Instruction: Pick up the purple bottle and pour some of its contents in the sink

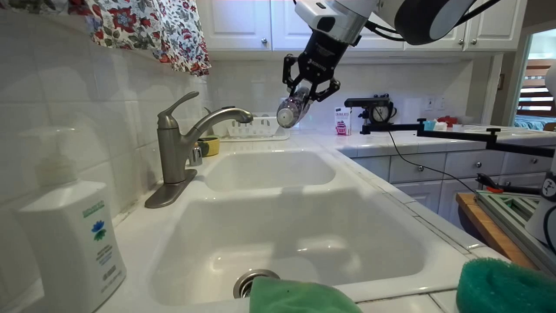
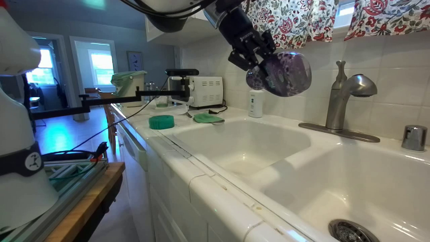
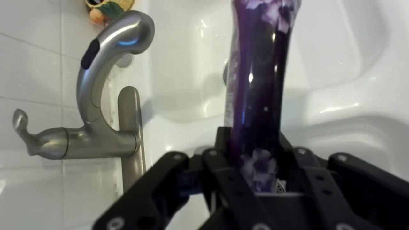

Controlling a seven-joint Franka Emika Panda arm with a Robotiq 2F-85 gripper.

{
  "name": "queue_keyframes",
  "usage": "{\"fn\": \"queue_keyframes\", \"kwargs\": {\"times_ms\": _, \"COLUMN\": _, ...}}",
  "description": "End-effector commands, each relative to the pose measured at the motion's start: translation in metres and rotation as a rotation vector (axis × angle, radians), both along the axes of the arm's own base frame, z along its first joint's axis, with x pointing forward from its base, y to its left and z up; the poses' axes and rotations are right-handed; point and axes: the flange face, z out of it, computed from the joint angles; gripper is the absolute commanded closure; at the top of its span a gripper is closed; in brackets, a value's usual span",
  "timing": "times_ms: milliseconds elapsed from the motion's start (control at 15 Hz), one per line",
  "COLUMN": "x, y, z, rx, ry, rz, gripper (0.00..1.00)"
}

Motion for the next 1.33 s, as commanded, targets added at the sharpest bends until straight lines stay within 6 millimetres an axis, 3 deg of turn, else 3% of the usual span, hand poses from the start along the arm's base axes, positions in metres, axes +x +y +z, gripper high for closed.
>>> {"fn": "queue_keyframes", "kwargs": {"times_ms": 0, "x": 0.008, "y": 0.006, "z": -0.002, "rx": -0.105, "ry": -0.041, "rz": 0.016, "gripper": 0.9}}
{"fn": "queue_keyframes", "kwargs": {"times_ms": 600, "x": 0.021, "y": 0.019, "z": -0.021, "rx": -0.288, "ry": -0.086, "rz": 0.076, "gripper": 0.9}}
{"fn": "queue_keyframes", "kwargs": {"times_ms": 1267, "x": 0.025, "y": 0.024, "z": -0.029, "rx": -0.28, "ry": -0.078, "rz": 0.072, "gripper": 0.9}}
